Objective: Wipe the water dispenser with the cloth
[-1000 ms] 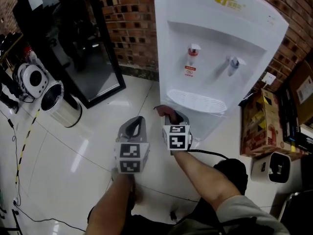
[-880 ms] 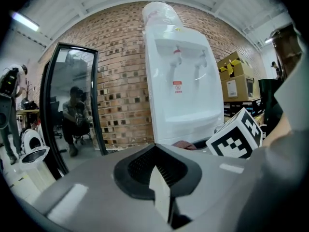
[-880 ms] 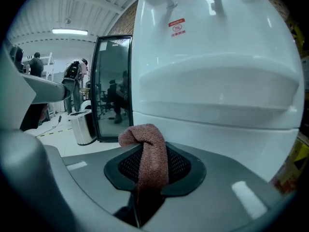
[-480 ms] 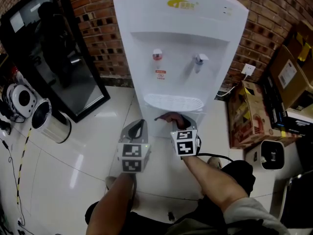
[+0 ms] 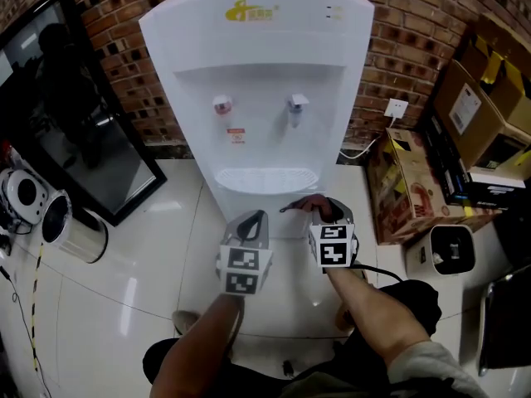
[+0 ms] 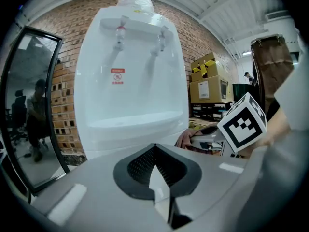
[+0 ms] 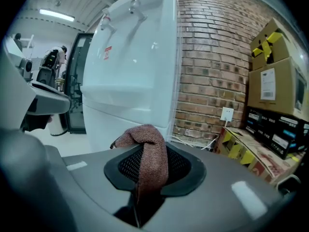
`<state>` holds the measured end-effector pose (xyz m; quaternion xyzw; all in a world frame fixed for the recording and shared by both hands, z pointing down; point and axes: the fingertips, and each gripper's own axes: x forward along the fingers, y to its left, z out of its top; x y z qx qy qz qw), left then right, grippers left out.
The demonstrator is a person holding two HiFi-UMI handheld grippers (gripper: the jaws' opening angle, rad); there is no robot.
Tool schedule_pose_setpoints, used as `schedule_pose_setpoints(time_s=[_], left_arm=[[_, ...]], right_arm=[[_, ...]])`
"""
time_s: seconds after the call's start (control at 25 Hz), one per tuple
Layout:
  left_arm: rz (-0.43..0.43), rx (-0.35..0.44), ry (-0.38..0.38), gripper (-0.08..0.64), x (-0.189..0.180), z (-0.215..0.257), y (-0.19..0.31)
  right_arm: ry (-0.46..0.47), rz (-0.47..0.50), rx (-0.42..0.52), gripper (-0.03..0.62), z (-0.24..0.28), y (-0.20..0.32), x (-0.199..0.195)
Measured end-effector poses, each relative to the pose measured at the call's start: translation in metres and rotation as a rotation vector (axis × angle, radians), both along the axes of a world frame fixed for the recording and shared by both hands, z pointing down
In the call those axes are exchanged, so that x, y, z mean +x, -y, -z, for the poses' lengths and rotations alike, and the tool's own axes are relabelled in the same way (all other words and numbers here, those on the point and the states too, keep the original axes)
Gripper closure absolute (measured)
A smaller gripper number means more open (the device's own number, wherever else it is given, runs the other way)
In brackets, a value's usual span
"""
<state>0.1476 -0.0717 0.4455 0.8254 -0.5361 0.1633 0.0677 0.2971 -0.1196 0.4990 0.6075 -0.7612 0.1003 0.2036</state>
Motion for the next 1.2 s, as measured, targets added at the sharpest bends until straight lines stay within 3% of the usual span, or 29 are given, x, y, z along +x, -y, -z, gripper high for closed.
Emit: schedule_pose_setpoints(time_s=[0.28, 0.4, 0.52, 0.72, 1.0, 1.2], left_arm=[[-0.036, -0.049, -0.01, 0.56, 0.018, -0.024, 0.0], [-0.015, -0.021, 0.033, 0.56, 0.004, -0.032, 0.005], [0.077, 0.033, 0.076, 0.56, -0.032, -0.041, 0.019], [0.276, 0.039, 0.055, 0.56, -0.11, -0.058, 0.022], [0.609, -0.037, -0.01, 0.56, -0.226, -0.088, -0.015], [0.565, -0.047, 0.029, 0.56, -0.229, -0.091, -0.033]], right_arm=[[0.005, -0.014, 0.018, 0.486, -0.004, 0.004, 0.013], [-0.017, 0.002, 0.054, 0.486, -0.002, 0.002, 0.013], [-0.011, 0.039, 0.077, 0.486, -0.003, -0.006, 0.005], [0.079, 0.175, 0.099, 0.486, -0.021, -0.023, -0.052], [0.154, 0.252, 0.057, 0.486, -0.051, -0.017, -0.145], [0.258, 0.274, 0.009, 0.486, -0.059, -0.006, -0.219]])
